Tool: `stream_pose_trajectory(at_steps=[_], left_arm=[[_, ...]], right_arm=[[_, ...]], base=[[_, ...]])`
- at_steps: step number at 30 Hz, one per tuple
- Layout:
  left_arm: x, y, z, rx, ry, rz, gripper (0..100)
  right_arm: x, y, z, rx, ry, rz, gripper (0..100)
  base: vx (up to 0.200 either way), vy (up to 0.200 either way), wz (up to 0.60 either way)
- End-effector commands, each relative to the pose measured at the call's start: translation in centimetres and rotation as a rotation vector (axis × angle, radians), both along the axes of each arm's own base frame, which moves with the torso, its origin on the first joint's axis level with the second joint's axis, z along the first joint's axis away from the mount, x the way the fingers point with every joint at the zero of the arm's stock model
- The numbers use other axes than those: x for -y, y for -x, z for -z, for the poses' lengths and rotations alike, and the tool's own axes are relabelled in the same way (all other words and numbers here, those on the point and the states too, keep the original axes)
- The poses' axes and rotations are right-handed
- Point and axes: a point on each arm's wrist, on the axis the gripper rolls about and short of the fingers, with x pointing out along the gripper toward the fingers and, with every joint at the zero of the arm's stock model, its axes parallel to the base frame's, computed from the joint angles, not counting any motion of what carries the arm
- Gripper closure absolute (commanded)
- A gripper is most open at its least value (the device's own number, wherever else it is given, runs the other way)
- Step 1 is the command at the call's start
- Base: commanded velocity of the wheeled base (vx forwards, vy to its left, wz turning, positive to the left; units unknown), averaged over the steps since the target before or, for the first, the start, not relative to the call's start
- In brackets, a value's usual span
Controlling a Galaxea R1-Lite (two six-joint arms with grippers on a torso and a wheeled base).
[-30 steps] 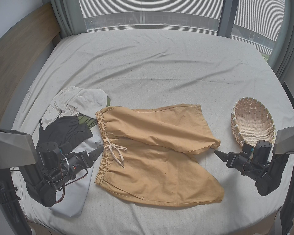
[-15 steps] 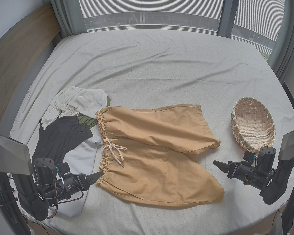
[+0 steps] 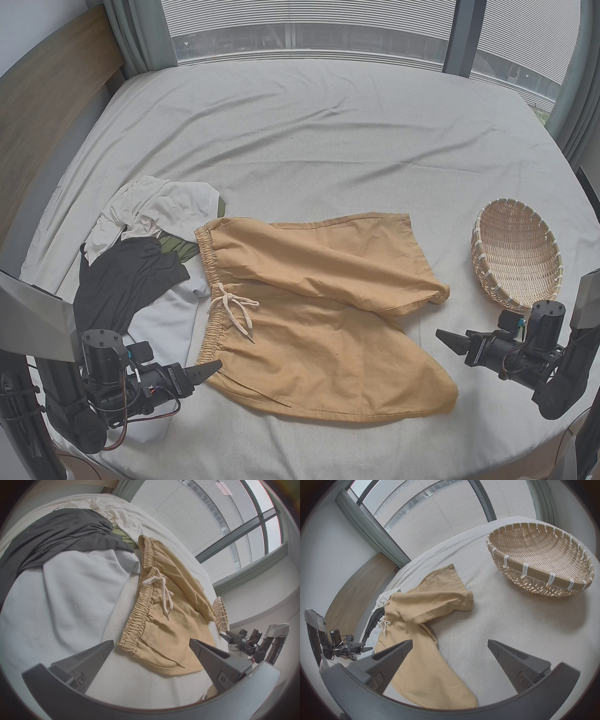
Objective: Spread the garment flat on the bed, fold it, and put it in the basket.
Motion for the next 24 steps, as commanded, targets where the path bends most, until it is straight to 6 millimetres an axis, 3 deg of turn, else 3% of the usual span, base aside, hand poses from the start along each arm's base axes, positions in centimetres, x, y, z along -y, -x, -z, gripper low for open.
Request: stream_pose_trajectory(at_steps=[1,10,11,18,24], left_arm=[[0.1,-0.3,1.3,-0.043,-0.017,-0.002,0],[0.5,-2.1,1.6,-0.004,-0.008,-0.015,0],[0.5,-2.3,1.8,-0.002,-0.009,-0.020,100],[0.4,-2.4,3.0,-0.045,-0.023,-0.023,100],[-0.6,-2.0,2.1,-0.028,-0.019,-0.053,100]], right_arm=[[0.1,0.0,0.0,0.002,-0.002,0.002,0],[-0.1,-0.1,-0.1,0.004,-0.003,-0.002,0],[0.0,-0.1,-0.1,0.004,-0.003,0.000,0],[0.0,0.0,-0.1,0.004,-0.004,0.001,0],[0.1,0.0,-0.1,0.003,-0.003,0.003,0]], base=[[0.000,0.000,0.00],[0.000,0.000,0.00],[0.000,0.000,0.00],[0.000,0.000,0.00],[0.000,0.000,0.00]])
